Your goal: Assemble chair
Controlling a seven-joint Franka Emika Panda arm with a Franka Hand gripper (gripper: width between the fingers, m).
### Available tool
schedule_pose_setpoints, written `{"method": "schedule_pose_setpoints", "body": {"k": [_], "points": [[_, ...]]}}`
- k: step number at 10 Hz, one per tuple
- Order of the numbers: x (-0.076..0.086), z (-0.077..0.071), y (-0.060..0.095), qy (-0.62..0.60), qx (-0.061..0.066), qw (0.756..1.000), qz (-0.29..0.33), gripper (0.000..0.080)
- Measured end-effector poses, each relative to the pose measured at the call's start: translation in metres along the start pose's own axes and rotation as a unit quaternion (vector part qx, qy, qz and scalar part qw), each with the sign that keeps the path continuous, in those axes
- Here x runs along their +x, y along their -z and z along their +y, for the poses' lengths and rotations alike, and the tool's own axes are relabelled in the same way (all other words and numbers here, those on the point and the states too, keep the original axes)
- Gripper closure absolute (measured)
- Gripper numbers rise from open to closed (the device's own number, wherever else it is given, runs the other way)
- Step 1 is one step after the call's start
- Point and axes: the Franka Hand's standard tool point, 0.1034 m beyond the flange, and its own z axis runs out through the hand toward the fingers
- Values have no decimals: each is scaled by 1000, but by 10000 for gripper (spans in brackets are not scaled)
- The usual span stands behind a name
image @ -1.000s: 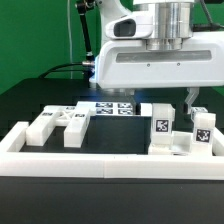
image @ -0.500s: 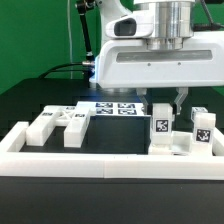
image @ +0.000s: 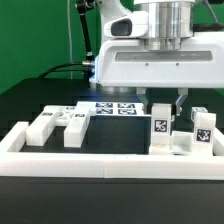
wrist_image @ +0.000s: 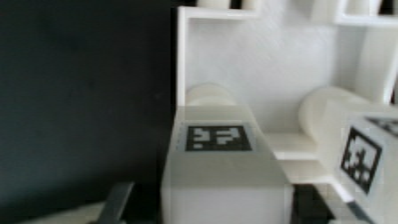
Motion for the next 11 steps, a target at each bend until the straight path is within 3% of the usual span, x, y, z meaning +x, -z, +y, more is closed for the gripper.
{"method": "schedule_pose_setpoints", "body": {"k": [5,9,11], "points": [[-6,-11,-2,-264,2,965,-1,508],[-8,-18,-3,-421,5,907,-2,508],[-9,-20,-3,-507,7,862,-3,508]]}}
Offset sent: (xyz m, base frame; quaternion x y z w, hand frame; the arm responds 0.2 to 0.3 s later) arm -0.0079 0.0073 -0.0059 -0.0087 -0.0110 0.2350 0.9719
